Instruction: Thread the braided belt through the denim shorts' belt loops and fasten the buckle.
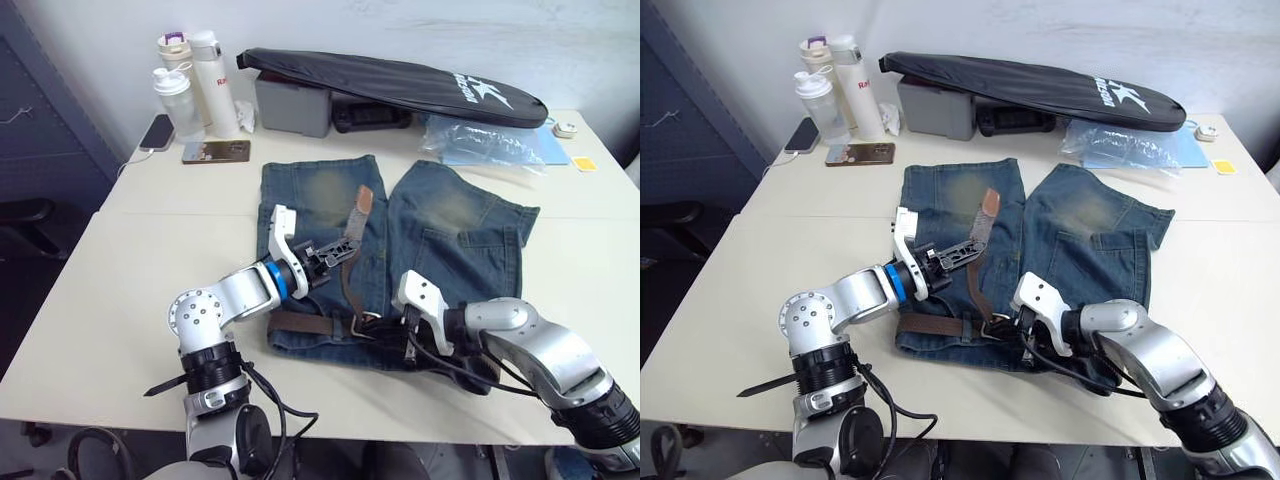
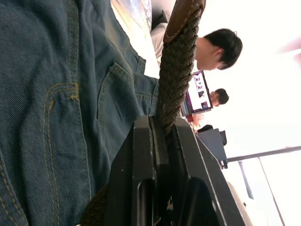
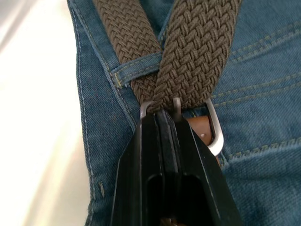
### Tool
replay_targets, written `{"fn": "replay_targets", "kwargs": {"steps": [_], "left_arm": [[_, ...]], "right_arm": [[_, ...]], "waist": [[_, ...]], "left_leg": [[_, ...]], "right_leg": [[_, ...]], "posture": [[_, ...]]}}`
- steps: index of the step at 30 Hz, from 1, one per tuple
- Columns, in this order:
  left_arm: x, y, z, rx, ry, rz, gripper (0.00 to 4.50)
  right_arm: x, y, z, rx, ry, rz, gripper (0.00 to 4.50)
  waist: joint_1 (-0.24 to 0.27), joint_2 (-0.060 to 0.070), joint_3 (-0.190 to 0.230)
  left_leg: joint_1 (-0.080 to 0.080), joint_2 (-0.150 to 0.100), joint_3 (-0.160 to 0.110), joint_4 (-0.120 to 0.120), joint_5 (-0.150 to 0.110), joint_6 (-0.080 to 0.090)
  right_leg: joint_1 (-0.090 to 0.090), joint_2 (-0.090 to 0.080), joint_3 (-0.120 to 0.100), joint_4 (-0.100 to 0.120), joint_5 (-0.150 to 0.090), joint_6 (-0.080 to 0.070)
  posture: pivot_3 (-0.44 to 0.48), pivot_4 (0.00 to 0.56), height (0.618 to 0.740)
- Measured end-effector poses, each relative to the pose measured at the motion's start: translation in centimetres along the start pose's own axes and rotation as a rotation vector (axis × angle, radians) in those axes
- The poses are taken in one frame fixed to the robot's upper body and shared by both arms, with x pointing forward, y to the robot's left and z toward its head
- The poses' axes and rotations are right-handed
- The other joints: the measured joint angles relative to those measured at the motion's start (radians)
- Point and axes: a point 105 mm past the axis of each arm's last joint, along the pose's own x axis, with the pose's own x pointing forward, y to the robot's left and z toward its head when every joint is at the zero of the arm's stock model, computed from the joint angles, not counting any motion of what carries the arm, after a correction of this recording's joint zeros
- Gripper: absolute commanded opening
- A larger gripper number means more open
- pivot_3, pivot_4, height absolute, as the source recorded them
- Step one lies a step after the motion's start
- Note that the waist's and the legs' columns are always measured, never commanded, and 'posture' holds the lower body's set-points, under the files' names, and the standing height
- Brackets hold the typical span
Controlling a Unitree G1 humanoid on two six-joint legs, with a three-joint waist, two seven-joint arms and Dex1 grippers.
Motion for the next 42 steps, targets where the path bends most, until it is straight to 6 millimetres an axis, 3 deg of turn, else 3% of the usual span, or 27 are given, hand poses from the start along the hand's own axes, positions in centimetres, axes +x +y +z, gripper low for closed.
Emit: {"fn": "replay_targets", "kwargs": {"steps": [16, 23, 33, 42], "left_arm": [[-2.8, 1.2, 1.6, 0.042, 0.002, -0.037, 0.00], [-3.8, -1.6, 1.8, -0.101, -0.095, -0.294, 0.00], [-6.2, 1.9, 1.3, -0.211, -0.221, -0.171, 0.00], [-6.3, 2.2, 1.6, -0.216, -0.258, -0.147, 0.00]], "right_arm": [[-1.9, -0.8, -0.4, 0.016, -0.038, -0.059, 0.01], [-2.1, -0.9, -0.6, 0.028, -0.038, -0.059, 0.01], [-2.5, -1.7, -0.1, 0.053, -0.082, -0.086, 0.01], [-2.0, -1.2, 0.9, 0.055, -0.135, -0.026, 0.01]], "waist": [[0.021, 0.003, -0.005], [0.021, 0.002, -0.004], [0.020, 0.004, -0.004], [0.018, 0.006, -0.004]], "left_leg": [[-0.001, 0.000, 0.000, -0.001, -0.001, 0.000], [-0.002, 0.000, 0.000, 0.000, -0.001, 0.000], [-0.002, 0.001, 0.000, -0.001, -0.001, 0.001], [-0.002, 0.001, 0.000, -0.003, -0.001, 0.001]], "right_leg": [[-0.001, 0.000, 0.000, -0.002, 0.000, 0.000], [-0.001, 0.000, 0.000, -0.003, 0.000, 0.000], [-0.002, 0.000, 0.000, -0.003, 0.000, -0.001], [-0.002, 0.001, 0.000, -0.006, 0.000, -0.001]], "posture": [[0.000, 0.150, 0.740], [0.000, 0.150, 0.740], [0.000, 0.150, 0.740], [0.000, 0.150, 0.740]]}}
